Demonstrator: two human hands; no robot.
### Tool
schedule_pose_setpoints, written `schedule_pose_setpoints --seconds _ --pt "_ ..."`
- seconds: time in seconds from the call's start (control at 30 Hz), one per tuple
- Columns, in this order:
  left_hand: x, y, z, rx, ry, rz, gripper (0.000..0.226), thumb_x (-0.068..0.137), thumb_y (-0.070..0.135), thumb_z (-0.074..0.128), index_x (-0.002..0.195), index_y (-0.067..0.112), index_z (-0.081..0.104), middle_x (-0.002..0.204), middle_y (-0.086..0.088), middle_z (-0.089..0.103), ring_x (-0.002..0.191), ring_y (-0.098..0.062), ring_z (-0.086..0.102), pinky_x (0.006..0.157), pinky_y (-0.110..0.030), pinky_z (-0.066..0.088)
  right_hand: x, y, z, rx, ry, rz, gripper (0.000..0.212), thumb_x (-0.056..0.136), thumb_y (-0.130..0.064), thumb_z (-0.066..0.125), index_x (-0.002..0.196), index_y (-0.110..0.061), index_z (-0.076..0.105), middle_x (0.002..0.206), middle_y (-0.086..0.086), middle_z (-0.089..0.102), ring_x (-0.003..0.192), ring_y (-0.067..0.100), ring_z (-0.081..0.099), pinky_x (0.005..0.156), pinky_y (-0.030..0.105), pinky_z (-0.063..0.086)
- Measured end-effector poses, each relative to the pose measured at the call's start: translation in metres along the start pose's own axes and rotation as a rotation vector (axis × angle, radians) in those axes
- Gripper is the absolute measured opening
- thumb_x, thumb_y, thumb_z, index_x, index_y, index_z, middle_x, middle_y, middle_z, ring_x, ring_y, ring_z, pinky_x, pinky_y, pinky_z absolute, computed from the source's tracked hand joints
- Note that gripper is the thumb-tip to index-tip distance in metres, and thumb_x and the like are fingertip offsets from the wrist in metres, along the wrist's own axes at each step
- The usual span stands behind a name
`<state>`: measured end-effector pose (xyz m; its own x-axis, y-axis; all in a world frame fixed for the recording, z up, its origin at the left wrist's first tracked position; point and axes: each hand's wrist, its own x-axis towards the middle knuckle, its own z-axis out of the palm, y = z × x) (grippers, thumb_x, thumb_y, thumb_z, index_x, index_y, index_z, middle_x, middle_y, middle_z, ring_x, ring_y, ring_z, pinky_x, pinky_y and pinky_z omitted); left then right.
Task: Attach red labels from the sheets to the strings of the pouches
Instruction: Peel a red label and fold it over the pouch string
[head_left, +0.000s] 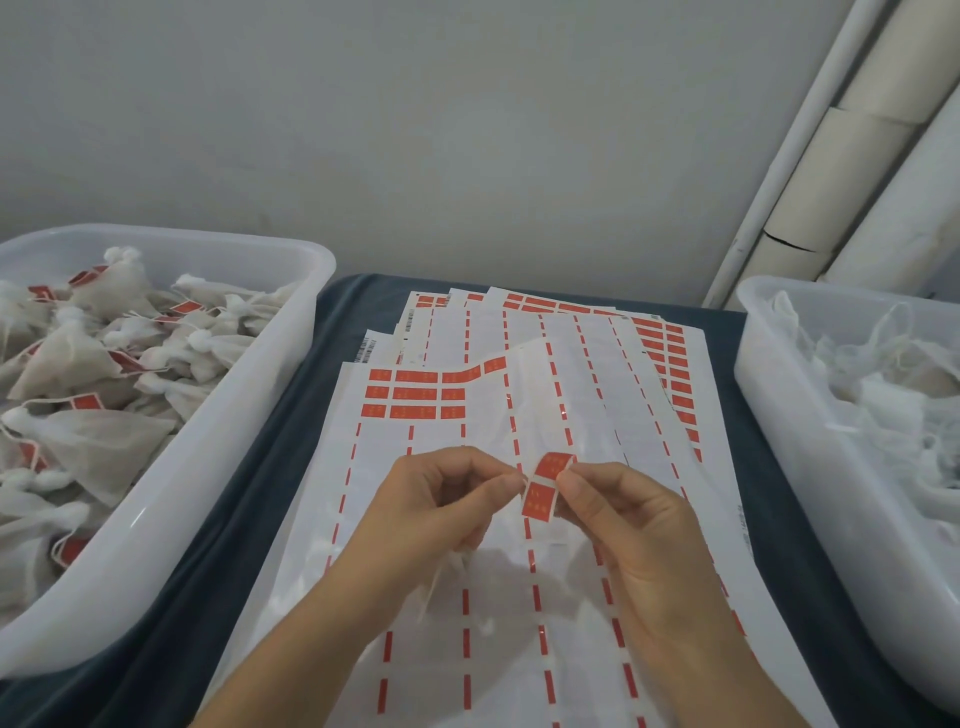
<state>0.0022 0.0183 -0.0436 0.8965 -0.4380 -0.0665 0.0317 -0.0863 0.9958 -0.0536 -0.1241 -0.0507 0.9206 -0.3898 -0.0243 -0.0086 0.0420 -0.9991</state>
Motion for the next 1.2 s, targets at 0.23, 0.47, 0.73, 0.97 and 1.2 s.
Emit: schedule_pose_setpoints --seconds 0.23,0.47,0.73,0.97,1.2 --pt "0.0 -0.001 0.001 0.001 0.061 0.009 0.02 0.059 0.041 0.063 0.065 0.026 0.073 0.051 0.003 0.058 0.043 -0.003 0.047 0.049 -0.01 0.043 -0.002 -0.003 -0.001 0.157 -0.036 0.061 0.029 0.058 -0.042 0.067 0.079 -0.025 0.075 0.088 -0.007 0.074 0.087 0.011 0.07 0.074 0.02 0.052" --pt "-0.001 -0.005 0.004 0.067 0.067 0.075 0.018 0.061 0.046 0.062 0.063 0.03 0.07 0.057 0.005 0.064 0.049 -0.006 0.055 0.051 -0.009 0.045 -0.002 0.001 0.001 0.088 -0.199 0.127 0.029 0.061 -0.038 0.068 0.085 -0.024 0.075 0.099 -0.009 0.072 0.094 0.009 0.067 0.083 0.026 0.052" --pt "-0.001 -0.005 0.003 0.11 0.06 0.1 0.021 0.057 0.049 0.059 0.064 0.031 0.069 0.057 0.01 0.063 0.05 -0.002 0.055 0.05 -0.008 0.043 0.0 0.005 0.001 0.032 -0.141 0.02 0.025 0.065 -0.031 0.067 0.086 -0.018 0.072 0.081 -0.005 0.074 0.08 0.009 0.069 0.065 0.009 0.05" --pt "0.0 -0.008 0.002 0.189 0.037 0.077 0.019 0.084 0.018 0.062 0.067 0.027 0.065 0.051 0.011 0.059 0.047 -0.001 0.053 0.051 -0.008 0.044 -0.002 0.004 0.0 -0.041 -0.066 -0.067 0.02 0.063 -0.032 0.067 0.08 -0.022 0.072 0.075 -0.012 0.073 0.074 0.001 0.068 0.058 0.003 0.046" --pt "-0.002 0.0 0.004 0.108 0.008 0.047 0.02 0.063 0.042 0.059 0.068 0.025 0.067 0.049 0.01 0.058 0.044 -0.001 0.052 0.05 -0.009 0.043 0.0 0.001 -0.001 -0.063 -0.058 -0.07 0.022 0.063 -0.031 0.064 0.08 -0.02 0.071 0.072 -0.015 0.071 0.072 -0.003 0.067 0.053 0.003 0.045"
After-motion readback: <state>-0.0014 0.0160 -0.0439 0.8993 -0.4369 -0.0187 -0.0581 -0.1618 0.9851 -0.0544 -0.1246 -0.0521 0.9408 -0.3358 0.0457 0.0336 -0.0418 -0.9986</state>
